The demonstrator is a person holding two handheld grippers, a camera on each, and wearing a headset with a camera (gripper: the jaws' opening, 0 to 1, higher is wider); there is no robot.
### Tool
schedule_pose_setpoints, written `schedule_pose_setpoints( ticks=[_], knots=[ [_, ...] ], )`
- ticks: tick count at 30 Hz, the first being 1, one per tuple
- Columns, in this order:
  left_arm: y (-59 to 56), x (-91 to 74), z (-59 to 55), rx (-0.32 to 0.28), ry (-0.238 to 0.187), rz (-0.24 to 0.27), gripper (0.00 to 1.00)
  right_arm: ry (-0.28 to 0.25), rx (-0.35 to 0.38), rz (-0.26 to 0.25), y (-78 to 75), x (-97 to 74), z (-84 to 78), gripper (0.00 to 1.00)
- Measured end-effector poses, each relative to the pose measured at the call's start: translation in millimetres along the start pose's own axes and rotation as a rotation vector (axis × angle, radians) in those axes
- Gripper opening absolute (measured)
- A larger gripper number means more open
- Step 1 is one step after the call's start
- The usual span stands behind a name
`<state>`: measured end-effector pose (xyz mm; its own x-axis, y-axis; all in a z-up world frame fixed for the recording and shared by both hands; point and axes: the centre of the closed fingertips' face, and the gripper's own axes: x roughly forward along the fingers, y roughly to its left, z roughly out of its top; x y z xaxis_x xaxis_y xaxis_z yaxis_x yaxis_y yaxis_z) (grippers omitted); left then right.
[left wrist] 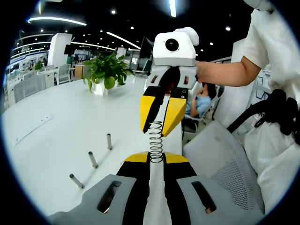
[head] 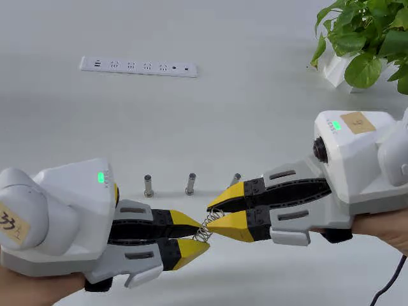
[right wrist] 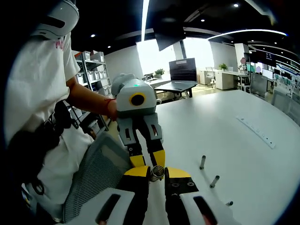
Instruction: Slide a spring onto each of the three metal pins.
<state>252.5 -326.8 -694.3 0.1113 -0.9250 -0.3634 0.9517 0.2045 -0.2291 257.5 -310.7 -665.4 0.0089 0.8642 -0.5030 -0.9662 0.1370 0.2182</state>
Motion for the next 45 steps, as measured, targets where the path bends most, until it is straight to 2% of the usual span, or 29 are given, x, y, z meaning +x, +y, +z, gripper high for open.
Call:
schedule_pose_setpoints(
  ticks=[2, 5, 9, 17, 23, 32, 45],
  knots=[
    [-0.8, 0.4, -0.6, 0.007, 0.005, -0.002, 0.06, 0.038, -0.022, 0.004, -1.2, -2.2, -1.6, 0.11],
    [-1.7, 0.3, -0.9, 0.01, 0.007, -0.005, 0.06, 0.065, -0.045, 0.023, -1.7, -6.3, 2.7, 0.11],
    [-1.9, 0.2, -1.5, 0.015, 0.013, -0.006, 0.06, 0.16, -0.098, 0.075, 1.0, -8.5, 1.8, 0.12],
    [-1.4, 0.0, 1.1, 0.026, 0.003, -0.003, 0.06, 0.333, -0.224, 0.189, 9.2, 3.3, -4.1, 0.13],
    [-1.6, 0.8, 2.8, 0.033, -0.001, -0.005, 0.06, 0.414, -0.261, 0.23, 8.4, 7.3, -10.2, 0.12],
    [-0.5, 1.0, 4.3, 0.036, -0.012, -0.007, 0.06, 0.474, -0.295, 0.256, 6.1, 6.2, -15.1, 0.09],
    [-0.9, 1.1, 3.8, 0.03, -0.021, -0.008, 0.06, 0.506, -0.319, 0.265, 5.8, 5.7, -17.2, 0.07]
  ],
)
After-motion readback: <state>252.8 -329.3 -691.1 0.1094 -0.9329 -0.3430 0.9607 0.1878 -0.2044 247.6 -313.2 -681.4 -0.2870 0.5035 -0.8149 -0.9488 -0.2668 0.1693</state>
